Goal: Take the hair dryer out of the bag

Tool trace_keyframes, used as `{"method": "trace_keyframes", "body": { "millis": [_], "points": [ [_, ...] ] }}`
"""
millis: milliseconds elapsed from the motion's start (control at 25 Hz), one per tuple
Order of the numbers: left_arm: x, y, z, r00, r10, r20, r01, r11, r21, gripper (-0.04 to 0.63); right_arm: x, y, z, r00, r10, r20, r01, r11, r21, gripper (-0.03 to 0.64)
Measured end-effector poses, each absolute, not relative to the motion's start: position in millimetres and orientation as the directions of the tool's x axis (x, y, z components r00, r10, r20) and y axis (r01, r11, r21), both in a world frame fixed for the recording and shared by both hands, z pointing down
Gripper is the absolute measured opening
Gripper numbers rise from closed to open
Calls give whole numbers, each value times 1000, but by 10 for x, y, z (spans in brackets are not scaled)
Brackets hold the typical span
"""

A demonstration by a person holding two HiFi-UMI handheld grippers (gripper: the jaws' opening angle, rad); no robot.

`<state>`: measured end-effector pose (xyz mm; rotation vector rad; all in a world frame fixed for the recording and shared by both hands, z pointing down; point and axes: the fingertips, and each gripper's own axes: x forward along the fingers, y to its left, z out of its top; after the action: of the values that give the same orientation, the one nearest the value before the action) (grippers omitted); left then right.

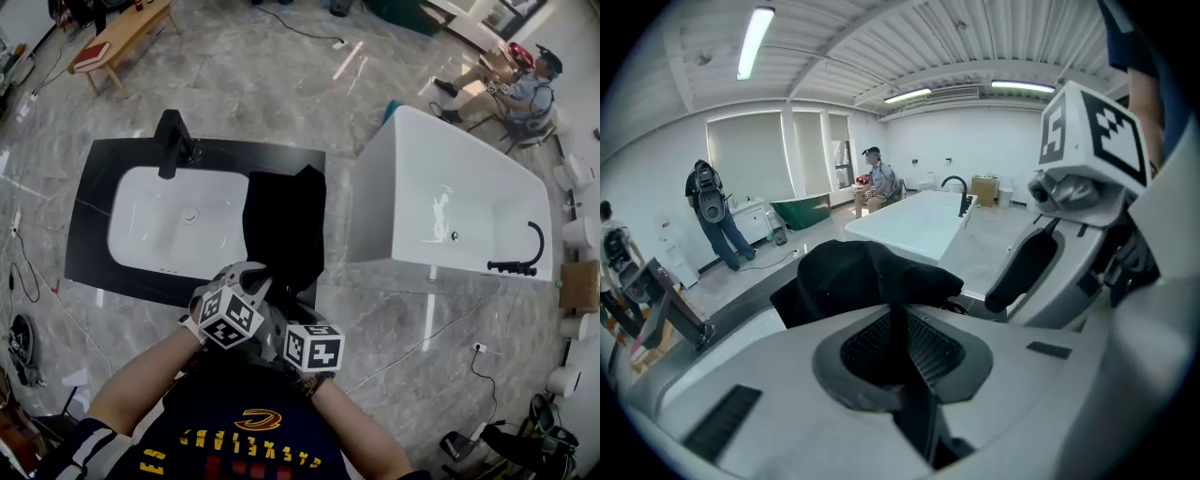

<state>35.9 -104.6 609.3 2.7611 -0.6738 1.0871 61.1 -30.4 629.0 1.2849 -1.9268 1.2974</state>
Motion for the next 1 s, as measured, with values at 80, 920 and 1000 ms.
{"method": "trace_keyframes", "body": {
  "millis": [80, 920, 1000],
  "points": [
    [394, -1043, 6078, 668, -357, 653, -432, -900, -49, 32, 409, -318, 6171, -538, -444, 717, -840, 204, -503, 201],
    [380, -1124, 5987, 681, -396, 616, -485, -874, -26, 31, 776, -1170, 6704, -151, -540, 828, -984, 163, -73, 212],
    [360, -1146, 6000, 678, -395, 620, -491, -871, -19, 31, 738, -1189, 6776, -171, -492, 853, -979, 182, -91, 212]
  ]
}}
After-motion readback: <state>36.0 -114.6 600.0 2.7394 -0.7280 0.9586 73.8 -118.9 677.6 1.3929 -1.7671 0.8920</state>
